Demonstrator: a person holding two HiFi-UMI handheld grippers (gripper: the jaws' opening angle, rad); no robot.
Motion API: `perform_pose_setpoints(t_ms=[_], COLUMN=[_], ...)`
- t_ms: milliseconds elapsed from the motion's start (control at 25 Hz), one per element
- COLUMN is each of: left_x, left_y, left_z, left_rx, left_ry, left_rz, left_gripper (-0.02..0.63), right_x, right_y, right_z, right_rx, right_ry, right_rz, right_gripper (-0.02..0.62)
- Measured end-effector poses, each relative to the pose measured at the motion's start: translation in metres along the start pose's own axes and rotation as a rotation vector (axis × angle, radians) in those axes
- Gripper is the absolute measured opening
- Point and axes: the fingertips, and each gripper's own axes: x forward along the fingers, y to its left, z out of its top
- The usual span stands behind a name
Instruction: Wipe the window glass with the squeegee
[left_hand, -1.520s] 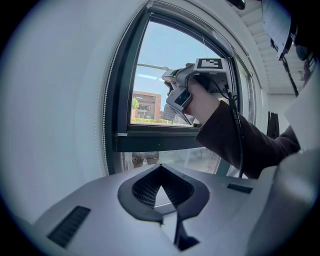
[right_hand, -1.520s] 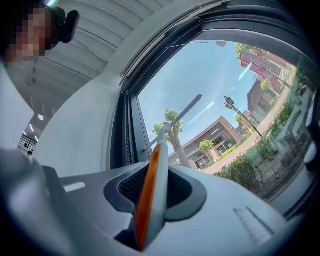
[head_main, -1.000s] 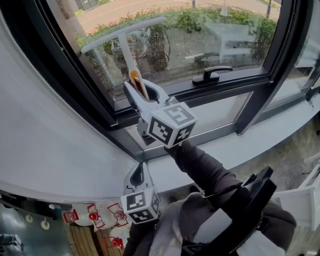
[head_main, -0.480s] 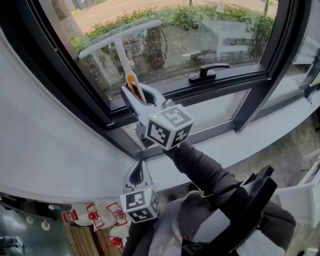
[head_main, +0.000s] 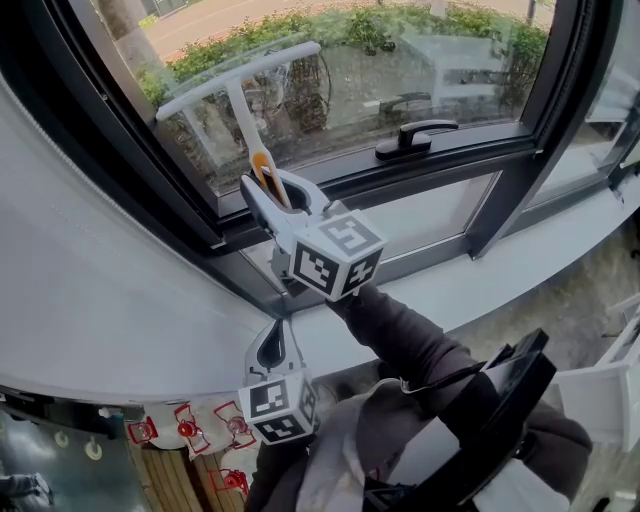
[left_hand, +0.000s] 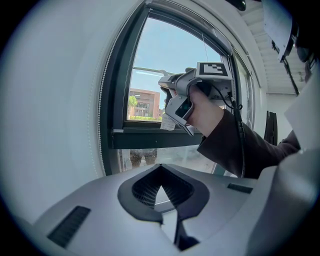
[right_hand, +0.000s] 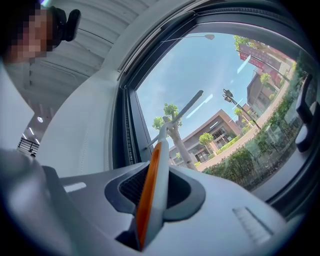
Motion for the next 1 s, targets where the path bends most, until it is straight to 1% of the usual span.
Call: perform_pose_setpoints(t_ms=[600, 800, 1000], left_x=[-0.001, 0.001, 0.002], left_y=[-0.001, 0.002, -0.004], left_z=[-0.01, -0.004, -0.008], left_rx=[0.004, 0.012, 0.004], left_ry=[0.032, 0.018, 0.015], left_rz=[-0.015, -0.01, -0.011], left_gripper=[0.0, 0.0, 0.0], right_x=[-0.008, -0.007, -0.013], right_y=[-0.003, -0.006, -0.009], right_z=[-0.013, -0.021, -0.027], right_rx=[0.007, 0.025, 0.019], right_ry=[0.03, 0.038, 0.061], right_rz=[-0.007, -0.007, 0.003], right_gripper=[0.06, 0.055, 0.055])
